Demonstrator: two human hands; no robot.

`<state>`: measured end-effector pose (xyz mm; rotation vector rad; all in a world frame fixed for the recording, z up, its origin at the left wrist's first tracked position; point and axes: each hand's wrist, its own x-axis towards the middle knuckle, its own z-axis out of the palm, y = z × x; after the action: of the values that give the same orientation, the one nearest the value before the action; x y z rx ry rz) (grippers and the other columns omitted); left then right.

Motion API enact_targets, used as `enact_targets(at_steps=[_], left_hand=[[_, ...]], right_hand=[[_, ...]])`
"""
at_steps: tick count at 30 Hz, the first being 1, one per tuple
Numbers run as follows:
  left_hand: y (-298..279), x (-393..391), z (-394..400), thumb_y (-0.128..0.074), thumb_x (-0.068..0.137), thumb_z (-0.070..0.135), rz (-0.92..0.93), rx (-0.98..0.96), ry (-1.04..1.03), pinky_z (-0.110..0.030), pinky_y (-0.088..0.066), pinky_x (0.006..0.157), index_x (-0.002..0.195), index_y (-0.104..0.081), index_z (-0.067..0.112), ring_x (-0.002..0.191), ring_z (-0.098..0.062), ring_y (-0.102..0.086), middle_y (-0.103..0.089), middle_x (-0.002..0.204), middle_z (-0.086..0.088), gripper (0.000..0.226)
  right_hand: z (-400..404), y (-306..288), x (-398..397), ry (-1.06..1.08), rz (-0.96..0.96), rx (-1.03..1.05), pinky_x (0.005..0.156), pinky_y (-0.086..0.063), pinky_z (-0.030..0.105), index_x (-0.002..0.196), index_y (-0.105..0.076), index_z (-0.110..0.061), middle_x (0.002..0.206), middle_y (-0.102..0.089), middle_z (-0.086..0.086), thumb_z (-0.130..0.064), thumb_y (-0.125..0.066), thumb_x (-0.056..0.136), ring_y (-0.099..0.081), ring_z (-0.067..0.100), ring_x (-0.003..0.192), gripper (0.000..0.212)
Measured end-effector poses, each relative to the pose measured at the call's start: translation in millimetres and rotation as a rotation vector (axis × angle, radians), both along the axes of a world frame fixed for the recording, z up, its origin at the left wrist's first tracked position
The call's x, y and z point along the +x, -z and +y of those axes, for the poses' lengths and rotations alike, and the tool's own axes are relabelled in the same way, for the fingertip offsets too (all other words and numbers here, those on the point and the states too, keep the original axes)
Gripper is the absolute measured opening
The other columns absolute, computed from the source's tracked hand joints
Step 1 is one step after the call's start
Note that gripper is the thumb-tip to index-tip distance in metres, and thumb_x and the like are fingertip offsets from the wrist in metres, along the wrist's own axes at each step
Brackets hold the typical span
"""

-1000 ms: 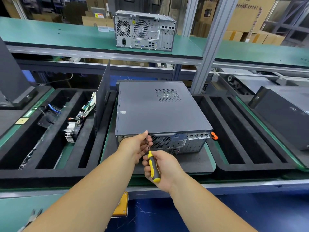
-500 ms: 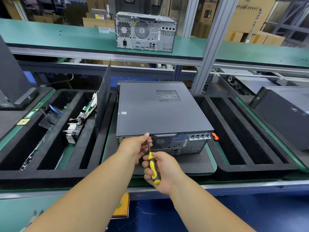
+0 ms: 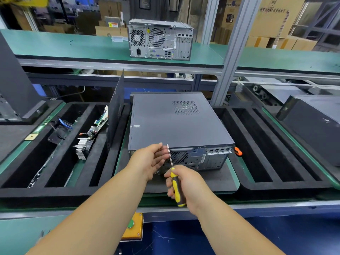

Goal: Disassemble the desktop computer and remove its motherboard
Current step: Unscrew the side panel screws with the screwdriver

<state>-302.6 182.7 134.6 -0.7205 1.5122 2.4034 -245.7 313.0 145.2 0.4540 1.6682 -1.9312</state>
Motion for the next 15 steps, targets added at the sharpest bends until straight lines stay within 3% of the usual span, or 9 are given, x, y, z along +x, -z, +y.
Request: enact_targets(at_steps=[4,6,8,11,15], left_hand=[[-15.3,0.3,18.5,-0.058,0.095,0.02,0.038,-0.116,0.109,-0.017,-0.05,0.054,0.084,-0.07,0.008,0.058,-0.008,-0.066,-0.07,0.063,0.002,0.021],[-19.6,2.7,31.9,-0.059,0.094,0.02,0.036,-0.167,0.213,-0.018,-0.051,0.053,0.083,-0.072,0.007,0.056,-0.009,-0.066,-0.07,0.065,0.0,0.021],[-21.4,4.3,47.8,-0.062,0.092,0.02,0.042,-0.197,0.311,-0.02,-0.053,0.054,0.084,-0.073,0.007,0.058,-0.011,-0.066,-0.071,0.069,-0.003,0.019],[-22.0,1.2,76.5,-0.068,0.088,0.024,0.053,-0.197,0.372,-0.021,-0.054,0.054,0.087,-0.077,0.01,0.062,-0.013,-0.067,-0.071,0.073,-0.006,0.017],[-20.3,-8.9,124.7,-0.065,0.09,0.03,0.084,-0.2,0.428,-0.02,-0.052,0.056,0.088,-0.08,0.022,0.064,-0.012,-0.066,-0.072,0.073,-0.003,0.017]], right_hand=[[24.3,-7.4,-9.9,0.08,0.279,0.152,0.044,-0.032,0.025,0.082,-0.059,-0.018,0.068,-0.057,0.002,-0.024,-0.053,0.091,-0.043,0.014,0.047,0.012],[43.1,-5.9,-16.5,0.135,0.461,0.251,0.042,-0.034,0.02,0.087,-0.058,-0.029,0.069,-0.057,-0.007,-0.027,-0.061,0.089,-0.046,0.009,0.05,0.004],[63.7,-5.0,-23.1,0.12,0.582,0.34,0.045,-0.04,0.013,0.093,-0.06,-0.037,0.064,-0.057,-0.015,-0.026,-0.066,0.086,-0.051,0.0,0.053,0.014],[93.5,-3.5,-32.8,0.072,0.601,0.283,0.047,-0.041,0.008,0.094,-0.067,-0.033,0.065,-0.063,-0.018,-0.019,-0.067,0.086,-0.058,-0.005,0.058,0.016],[142.3,0.0,-43.5,0.083,0.586,0.264,0.055,-0.045,0.01,0.094,-0.071,-0.028,0.08,-0.072,-0.01,-0.02,-0.07,0.085,-0.067,0.002,0.073,0.012]])
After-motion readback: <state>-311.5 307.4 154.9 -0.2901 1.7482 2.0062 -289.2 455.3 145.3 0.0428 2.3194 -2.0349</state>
